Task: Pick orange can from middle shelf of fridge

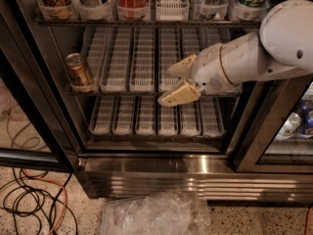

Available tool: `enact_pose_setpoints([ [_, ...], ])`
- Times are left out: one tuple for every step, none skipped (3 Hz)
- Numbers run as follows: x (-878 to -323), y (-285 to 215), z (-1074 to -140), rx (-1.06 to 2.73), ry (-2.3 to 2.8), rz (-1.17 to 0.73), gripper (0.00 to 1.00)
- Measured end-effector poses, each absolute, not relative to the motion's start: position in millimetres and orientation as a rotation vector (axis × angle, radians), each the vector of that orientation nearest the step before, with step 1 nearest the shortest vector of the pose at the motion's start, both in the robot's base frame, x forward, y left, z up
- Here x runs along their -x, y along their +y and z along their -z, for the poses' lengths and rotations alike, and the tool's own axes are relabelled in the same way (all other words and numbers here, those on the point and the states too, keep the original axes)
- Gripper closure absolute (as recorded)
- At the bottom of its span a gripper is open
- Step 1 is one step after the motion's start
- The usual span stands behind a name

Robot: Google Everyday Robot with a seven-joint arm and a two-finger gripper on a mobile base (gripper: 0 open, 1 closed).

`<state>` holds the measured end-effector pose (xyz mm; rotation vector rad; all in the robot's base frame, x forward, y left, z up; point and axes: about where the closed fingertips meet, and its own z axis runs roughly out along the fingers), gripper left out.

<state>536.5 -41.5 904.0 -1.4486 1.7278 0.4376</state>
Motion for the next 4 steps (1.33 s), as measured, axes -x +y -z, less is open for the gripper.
enact_pose_setpoints([
  [-558.9,-26.0,-923.7,1.396,1.623,-0.356,0.07],
  [-564.2,-25.0,-928.0,1.380,1.611,-0.336,0.07],
  [-561.7,-13.9,-909.2,1.378,1.627,-0.407,0.00],
  [-573.1,19.3,-885.4,1.371,1.606,-0.514,0.00],
])
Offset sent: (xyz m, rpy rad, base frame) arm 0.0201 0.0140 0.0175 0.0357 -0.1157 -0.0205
